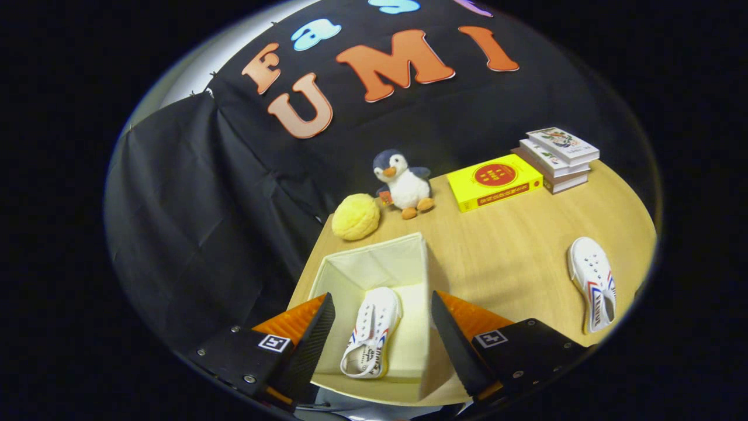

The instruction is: Open the storage box then place both shoes into the box .Put the left shoe in first, then the right shoe, with the right side of both shoes facing outward in a uniform manner.

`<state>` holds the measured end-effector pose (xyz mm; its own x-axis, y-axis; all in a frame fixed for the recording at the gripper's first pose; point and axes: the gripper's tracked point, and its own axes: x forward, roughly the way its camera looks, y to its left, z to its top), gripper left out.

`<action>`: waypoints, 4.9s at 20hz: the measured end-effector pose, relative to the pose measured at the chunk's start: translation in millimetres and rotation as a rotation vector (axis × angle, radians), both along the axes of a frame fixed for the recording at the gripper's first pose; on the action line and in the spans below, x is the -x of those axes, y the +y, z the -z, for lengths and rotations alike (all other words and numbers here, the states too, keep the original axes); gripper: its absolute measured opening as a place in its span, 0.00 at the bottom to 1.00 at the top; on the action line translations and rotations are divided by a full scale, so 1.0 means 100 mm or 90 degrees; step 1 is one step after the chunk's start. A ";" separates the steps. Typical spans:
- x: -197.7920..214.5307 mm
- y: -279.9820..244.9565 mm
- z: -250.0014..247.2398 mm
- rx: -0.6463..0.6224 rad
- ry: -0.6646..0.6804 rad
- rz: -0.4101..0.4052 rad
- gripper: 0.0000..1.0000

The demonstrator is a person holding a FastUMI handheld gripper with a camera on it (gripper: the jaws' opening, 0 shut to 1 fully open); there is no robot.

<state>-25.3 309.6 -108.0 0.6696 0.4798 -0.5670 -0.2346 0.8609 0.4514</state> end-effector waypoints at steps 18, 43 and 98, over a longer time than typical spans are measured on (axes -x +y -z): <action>-0.05 -2.97 1.19 0.220 0.060 0.187 0.98; -0.13 -2.93 2.24 0.169 0.178 0.081 0.04; 0.21 0.40 0.18 0.161 -0.011 0.011 0.95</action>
<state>-46.0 349.9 -125.7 0.6867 0.3121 -0.6566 -0.2243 0.9501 0.2170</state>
